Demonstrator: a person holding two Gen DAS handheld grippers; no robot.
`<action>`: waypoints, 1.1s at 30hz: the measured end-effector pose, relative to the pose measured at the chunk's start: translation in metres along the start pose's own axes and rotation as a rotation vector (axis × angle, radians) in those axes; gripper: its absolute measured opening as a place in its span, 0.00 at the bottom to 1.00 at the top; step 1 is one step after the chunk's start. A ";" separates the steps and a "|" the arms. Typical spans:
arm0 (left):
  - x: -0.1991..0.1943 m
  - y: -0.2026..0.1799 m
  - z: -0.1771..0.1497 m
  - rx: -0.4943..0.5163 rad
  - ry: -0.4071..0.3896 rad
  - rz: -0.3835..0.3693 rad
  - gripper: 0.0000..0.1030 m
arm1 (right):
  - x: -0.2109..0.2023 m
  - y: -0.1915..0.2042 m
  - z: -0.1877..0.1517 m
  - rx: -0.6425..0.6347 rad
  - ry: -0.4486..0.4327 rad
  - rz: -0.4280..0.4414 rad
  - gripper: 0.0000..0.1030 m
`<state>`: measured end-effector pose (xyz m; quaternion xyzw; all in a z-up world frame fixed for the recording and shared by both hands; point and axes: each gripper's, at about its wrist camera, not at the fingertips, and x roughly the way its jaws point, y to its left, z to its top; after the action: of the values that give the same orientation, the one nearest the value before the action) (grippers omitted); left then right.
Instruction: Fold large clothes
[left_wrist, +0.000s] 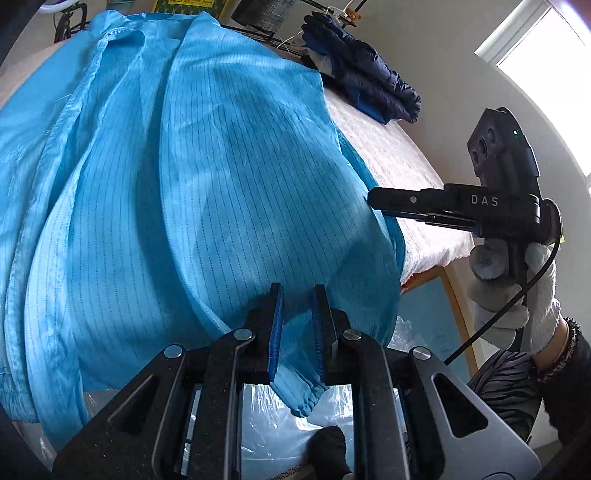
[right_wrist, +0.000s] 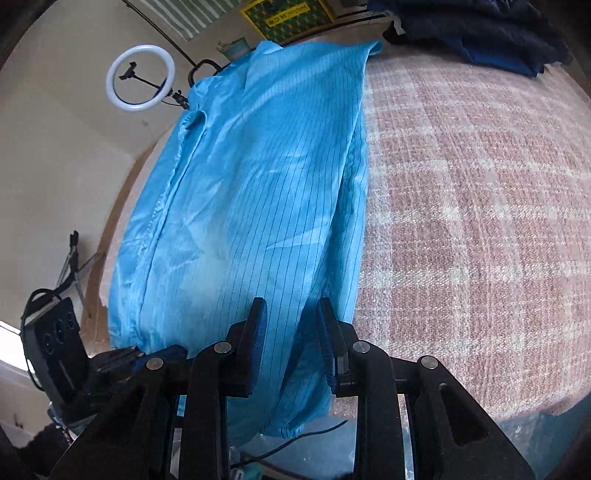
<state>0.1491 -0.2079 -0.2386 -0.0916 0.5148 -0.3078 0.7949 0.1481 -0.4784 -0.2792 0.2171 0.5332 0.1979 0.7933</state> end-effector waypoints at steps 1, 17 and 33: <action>0.002 -0.003 0.000 0.008 -0.006 0.003 0.13 | 0.001 0.000 0.000 0.007 0.002 0.016 0.16; 0.019 -0.024 0.005 0.049 -0.030 0.012 0.13 | -0.018 -0.013 0.009 0.066 -0.048 0.128 0.35; 0.028 -0.036 0.009 0.087 -0.035 0.029 0.13 | -0.016 -0.010 0.018 0.038 -0.101 -0.036 0.00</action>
<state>0.1510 -0.2541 -0.2392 -0.0548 0.4884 -0.3168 0.8112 0.1602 -0.4976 -0.2667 0.2323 0.5001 0.1622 0.8183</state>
